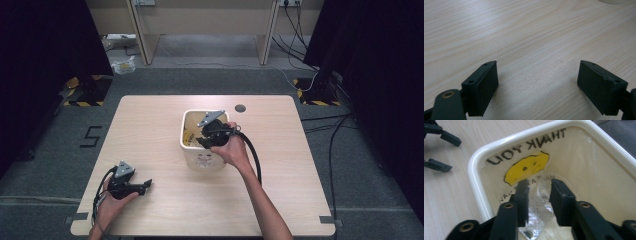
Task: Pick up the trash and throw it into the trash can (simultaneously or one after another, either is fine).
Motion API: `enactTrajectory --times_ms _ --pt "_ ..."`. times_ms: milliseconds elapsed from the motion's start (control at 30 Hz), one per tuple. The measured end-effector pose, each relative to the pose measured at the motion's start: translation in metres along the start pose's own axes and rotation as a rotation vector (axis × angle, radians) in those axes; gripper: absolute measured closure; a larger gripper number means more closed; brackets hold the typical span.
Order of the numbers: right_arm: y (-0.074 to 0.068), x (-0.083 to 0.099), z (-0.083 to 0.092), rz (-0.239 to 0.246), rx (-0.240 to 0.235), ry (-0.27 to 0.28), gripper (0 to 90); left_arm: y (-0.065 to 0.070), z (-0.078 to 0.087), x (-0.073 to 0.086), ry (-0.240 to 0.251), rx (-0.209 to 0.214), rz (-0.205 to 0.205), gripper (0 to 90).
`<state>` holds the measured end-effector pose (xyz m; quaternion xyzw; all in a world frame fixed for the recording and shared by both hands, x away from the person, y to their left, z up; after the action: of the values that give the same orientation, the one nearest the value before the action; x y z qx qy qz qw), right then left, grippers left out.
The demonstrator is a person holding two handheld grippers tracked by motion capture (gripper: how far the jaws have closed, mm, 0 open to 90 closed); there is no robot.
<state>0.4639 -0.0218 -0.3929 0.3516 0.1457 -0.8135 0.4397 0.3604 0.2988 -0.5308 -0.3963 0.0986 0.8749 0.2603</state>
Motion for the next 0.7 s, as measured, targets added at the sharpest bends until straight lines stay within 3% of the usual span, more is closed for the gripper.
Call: enactTrajectory --times_ms 467,700 --pt "0.016 0.007 0.035 -0.08 0.075 0.107 50.5 0.0 0.0 0.0 -0.003 0.0 -0.001 16.2" --pt "0.024 0.013 0.047 -0.127 0.109 0.133 40.3 0.0 0.0 0.0 -0.002 0.001 0.0 16.2"
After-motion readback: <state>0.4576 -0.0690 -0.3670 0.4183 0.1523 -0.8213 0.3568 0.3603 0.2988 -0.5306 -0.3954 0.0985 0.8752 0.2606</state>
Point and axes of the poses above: each handheld gripper's, and its own axes: z roughly backward along the jaws, x roughly out of its underside, y roughly to its right, the point moved 1 cm from there along -z, roughly forward along the jaws, and after that the axes turned 4 degrees about -z, right-handed, at the moved point
